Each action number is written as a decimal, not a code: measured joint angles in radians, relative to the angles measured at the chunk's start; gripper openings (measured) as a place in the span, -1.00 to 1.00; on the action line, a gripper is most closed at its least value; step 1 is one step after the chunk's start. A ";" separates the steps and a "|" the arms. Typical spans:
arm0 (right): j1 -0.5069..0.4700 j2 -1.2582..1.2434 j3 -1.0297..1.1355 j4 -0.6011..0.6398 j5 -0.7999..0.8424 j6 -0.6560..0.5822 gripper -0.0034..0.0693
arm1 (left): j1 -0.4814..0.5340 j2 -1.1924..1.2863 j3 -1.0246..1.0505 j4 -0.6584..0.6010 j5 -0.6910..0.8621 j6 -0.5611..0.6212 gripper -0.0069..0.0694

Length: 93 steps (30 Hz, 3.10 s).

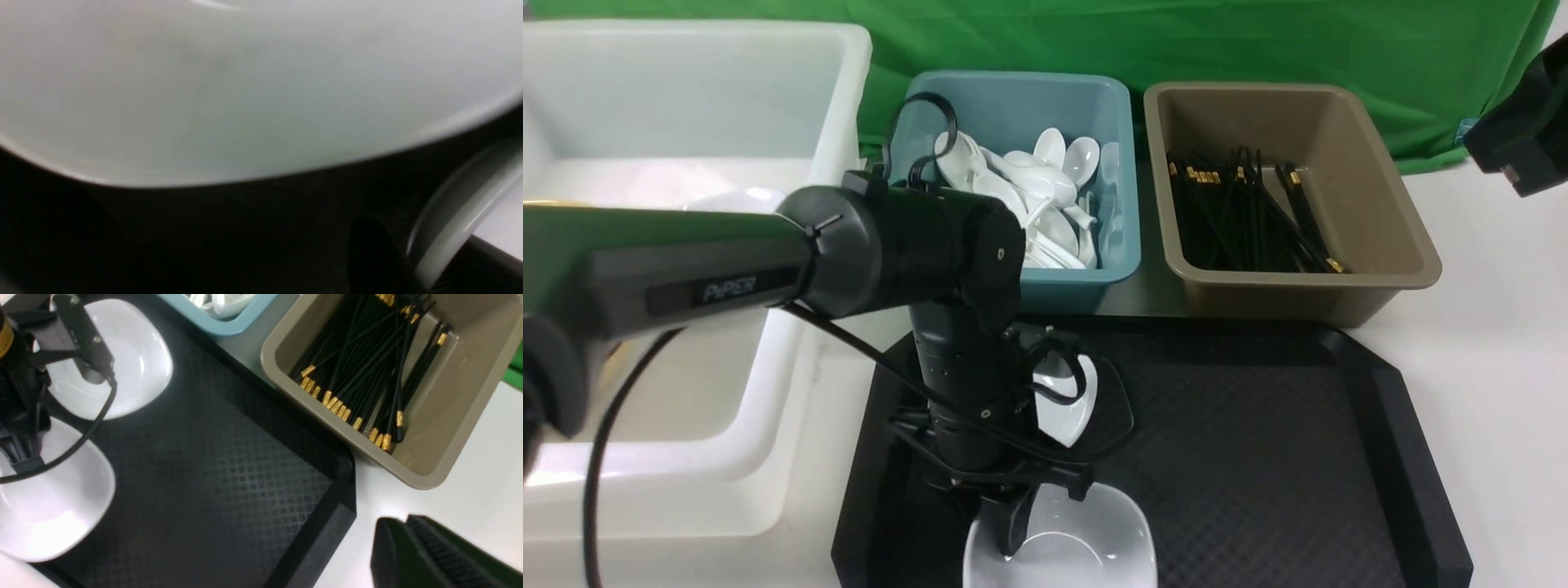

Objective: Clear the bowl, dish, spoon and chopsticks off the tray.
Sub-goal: Use the left arm to grab the plate, then use the left arm to put the plate into the large storage box on the left, then use the left arm to grab the plate

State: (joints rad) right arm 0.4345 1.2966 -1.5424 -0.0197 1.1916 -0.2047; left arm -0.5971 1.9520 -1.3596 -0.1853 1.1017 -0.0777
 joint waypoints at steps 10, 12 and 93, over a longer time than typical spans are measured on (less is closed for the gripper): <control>-0.001 -0.004 0.000 0.009 0.004 0.001 -0.85 | 0.033 -0.203 -0.064 -0.039 -0.022 0.004 -0.78; -0.001 -0.013 0.000 0.009 0.003 0.001 -0.85 | 0.067 -0.245 -0.082 -0.060 -0.018 0.027 -0.78; 0.160 -0.020 -0.023 -0.224 -0.027 0.145 -0.85 | 0.147 0.165 -0.374 0.202 0.087 -0.028 0.38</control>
State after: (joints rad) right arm 0.5945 1.2767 -1.5655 -0.2433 1.1650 -0.0601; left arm -0.4501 2.1170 -1.7333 0.0169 1.1883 -0.1062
